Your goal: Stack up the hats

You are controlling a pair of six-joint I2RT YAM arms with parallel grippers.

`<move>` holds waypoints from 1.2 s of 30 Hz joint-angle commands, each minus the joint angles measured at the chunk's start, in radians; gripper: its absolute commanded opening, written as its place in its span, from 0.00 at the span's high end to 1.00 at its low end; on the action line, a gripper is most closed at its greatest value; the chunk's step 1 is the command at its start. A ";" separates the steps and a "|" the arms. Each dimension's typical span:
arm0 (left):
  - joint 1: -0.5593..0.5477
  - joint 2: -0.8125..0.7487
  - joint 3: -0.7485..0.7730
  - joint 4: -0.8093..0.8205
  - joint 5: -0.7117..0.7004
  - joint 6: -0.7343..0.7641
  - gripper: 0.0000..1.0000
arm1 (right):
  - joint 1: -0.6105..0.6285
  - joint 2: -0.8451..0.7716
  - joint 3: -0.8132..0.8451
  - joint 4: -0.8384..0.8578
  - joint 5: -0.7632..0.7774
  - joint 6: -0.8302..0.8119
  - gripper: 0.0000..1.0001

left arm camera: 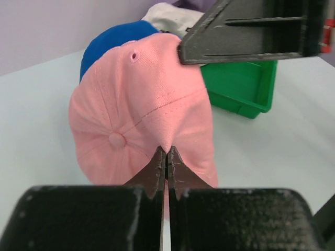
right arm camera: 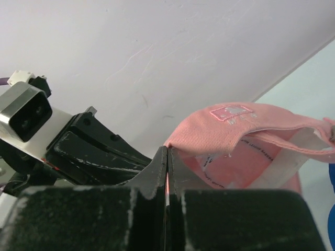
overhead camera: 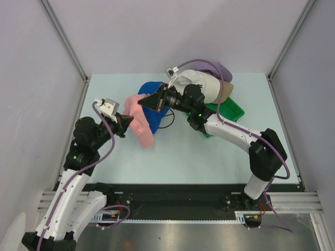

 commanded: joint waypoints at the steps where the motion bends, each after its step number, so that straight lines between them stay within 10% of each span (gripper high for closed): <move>1: 0.006 -0.102 -0.019 0.085 0.147 0.031 1.00 | -0.027 -0.075 -0.055 0.139 -0.079 0.055 0.99; 12: 0.006 -0.096 -0.026 0.108 0.214 0.033 1.00 | -0.055 -0.033 -0.240 0.567 -0.220 0.320 0.20; 31: 0.006 -0.100 -0.040 0.125 0.289 0.023 1.00 | 0.012 0.025 -0.132 0.408 -0.195 0.166 0.11; 35: 0.006 -0.091 -0.039 0.117 0.251 0.023 1.00 | 0.022 0.017 -0.123 0.403 -0.214 0.150 0.37; 36: 0.006 -0.090 -0.035 0.112 0.235 0.023 1.00 | 0.022 0.010 -0.141 0.408 -0.211 0.151 0.58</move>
